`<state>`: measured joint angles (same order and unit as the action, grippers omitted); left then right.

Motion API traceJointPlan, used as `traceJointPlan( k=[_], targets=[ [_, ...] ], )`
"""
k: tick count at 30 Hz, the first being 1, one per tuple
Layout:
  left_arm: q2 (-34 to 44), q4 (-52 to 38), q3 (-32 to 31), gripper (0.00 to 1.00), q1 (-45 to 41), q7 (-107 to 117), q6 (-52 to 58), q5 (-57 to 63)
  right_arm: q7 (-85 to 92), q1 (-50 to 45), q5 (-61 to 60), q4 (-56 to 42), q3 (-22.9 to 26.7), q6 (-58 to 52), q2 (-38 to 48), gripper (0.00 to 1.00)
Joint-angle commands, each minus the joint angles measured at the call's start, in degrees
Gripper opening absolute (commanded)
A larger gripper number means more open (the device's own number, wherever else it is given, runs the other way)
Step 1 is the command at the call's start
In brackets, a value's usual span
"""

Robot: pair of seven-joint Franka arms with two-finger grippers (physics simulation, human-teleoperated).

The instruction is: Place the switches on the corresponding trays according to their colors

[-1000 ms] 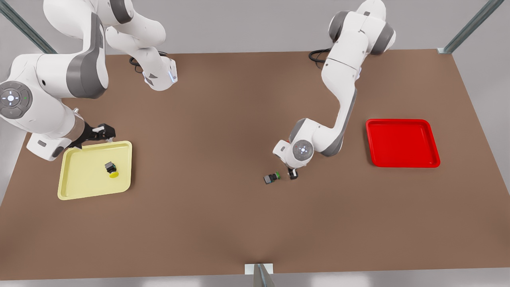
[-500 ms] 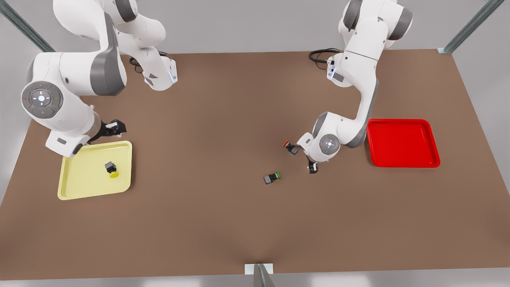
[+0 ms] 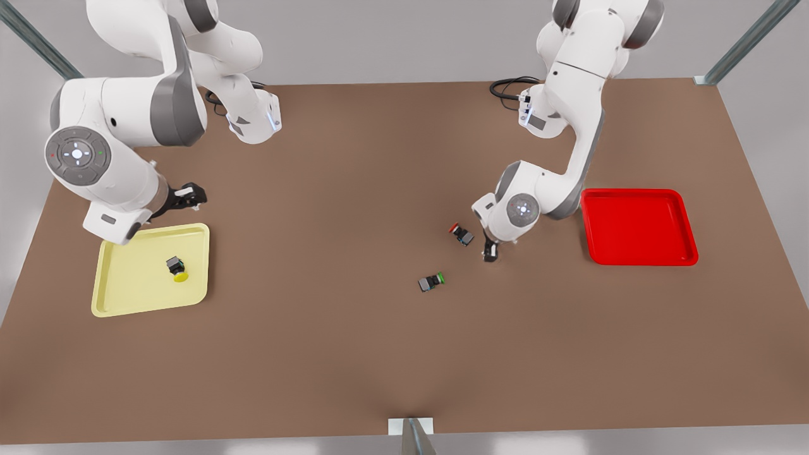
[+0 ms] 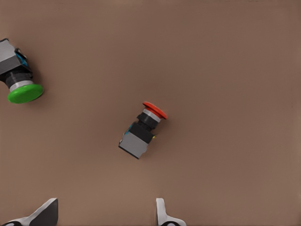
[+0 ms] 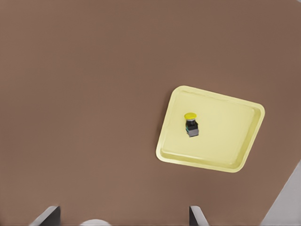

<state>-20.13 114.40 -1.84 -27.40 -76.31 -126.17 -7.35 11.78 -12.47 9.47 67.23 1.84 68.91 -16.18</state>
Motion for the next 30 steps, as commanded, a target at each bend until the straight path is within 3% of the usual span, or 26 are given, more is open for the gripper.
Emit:
traceJointPlan(
  k=[1, 16, 30],
  targets=[
    [0.18, 0.04, -0.71, 1.00, -0.02, 0.28, 0.05, 1.03, 0.00, -0.01, 0.02, 0.01, 0.00, 0.00, 0.01, 1.00],
    [-7.03, -1.81, -1.85, 1.00, -3.10, 2.13, -6.02, 9.20, 0.09, 0.16, 0.19, 0.27, 0.18, -0.09, -0.52, 1.00],
    [-10.10, -5.68, -1.77, 1.00, -4.15, -5.87, -3.64, 12.36, 0.18, 0.25, 0.28, 0.71, 0.26, -0.79, -0.61, 1.00]
  ],
)
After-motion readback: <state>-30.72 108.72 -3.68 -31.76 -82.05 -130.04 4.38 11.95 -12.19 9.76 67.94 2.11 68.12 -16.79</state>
